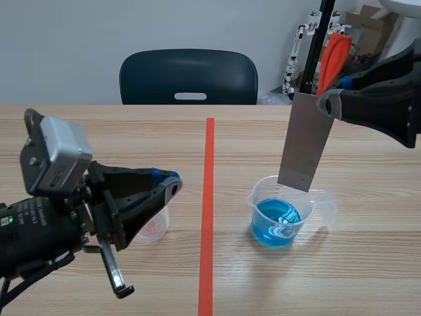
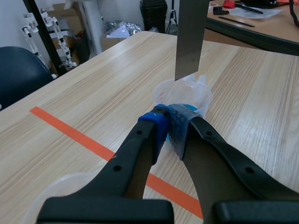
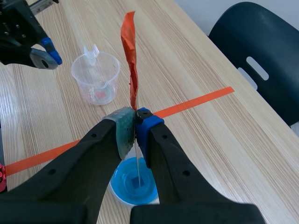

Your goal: Do the redox reaction experiment. lower the plate into the blue solution

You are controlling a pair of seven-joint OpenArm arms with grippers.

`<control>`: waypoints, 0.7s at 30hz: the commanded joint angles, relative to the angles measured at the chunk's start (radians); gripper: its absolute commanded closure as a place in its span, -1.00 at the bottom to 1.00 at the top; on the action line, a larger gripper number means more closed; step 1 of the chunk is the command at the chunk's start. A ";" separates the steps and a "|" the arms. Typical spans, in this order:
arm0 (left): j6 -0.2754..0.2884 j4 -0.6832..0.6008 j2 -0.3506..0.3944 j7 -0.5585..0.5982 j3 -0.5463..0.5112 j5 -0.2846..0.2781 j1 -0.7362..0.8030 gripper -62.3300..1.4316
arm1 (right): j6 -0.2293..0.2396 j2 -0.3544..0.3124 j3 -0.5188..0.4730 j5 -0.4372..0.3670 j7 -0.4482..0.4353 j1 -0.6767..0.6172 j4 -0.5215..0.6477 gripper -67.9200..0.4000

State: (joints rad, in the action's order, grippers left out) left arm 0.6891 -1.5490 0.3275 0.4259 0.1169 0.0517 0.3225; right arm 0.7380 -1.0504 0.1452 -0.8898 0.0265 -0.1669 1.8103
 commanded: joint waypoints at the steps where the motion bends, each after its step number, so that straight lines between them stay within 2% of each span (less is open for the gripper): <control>1: 0.000 -0.026 -0.004 0.050 -0.023 -0.015 0.053 0.87 | 0.008 -0.008 -0.022 -0.019 -0.019 0.012 -0.001 0.97; 9: -0.099 -0.059 -0.006 0.315 -0.146 -0.015 0.317 0.87 | 0.008 -0.006 -0.022 -0.045 -0.018 0.011 -0.006 0.97; 13: -0.108 -0.059 -0.017 0.368 -0.195 -0.015 0.427 0.81 | 0.008 -0.002 -0.019 -0.046 -0.023 0.011 -0.024 0.97; 15: -0.124 -0.059 -0.033 0.367 -0.219 -0.015 0.468 0.50 | 0.008 -0.002 -0.018 -0.046 -0.031 0.011 -0.034 0.97; 18: -0.130 -0.058 -0.066 0.367 -0.241 -0.015 0.509 -0.41 | 0.008 -0.002 -0.018 -0.046 -0.044 0.011 -0.046 0.97; 20: -0.160 -0.058 -0.090 0.359 -0.244 -0.014 0.526 -0.98 | 0.008 -0.002 -0.018 -0.045 -0.052 0.011 -0.051 0.97; 21: -0.172 -0.058 -0.099 0.358 -0.244 -0.014 0.534 -1.00 | 0.008 -0.002 -0.018 -0.045 -0.055 0.011 -0.054 0.97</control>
State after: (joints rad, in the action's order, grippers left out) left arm 0.5194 -1.5932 0.2378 0.7715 -0.1333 0.0509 0.8566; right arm 0.7376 -1.0496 0.1452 -0.9237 -0.0044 -0.1669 1.7554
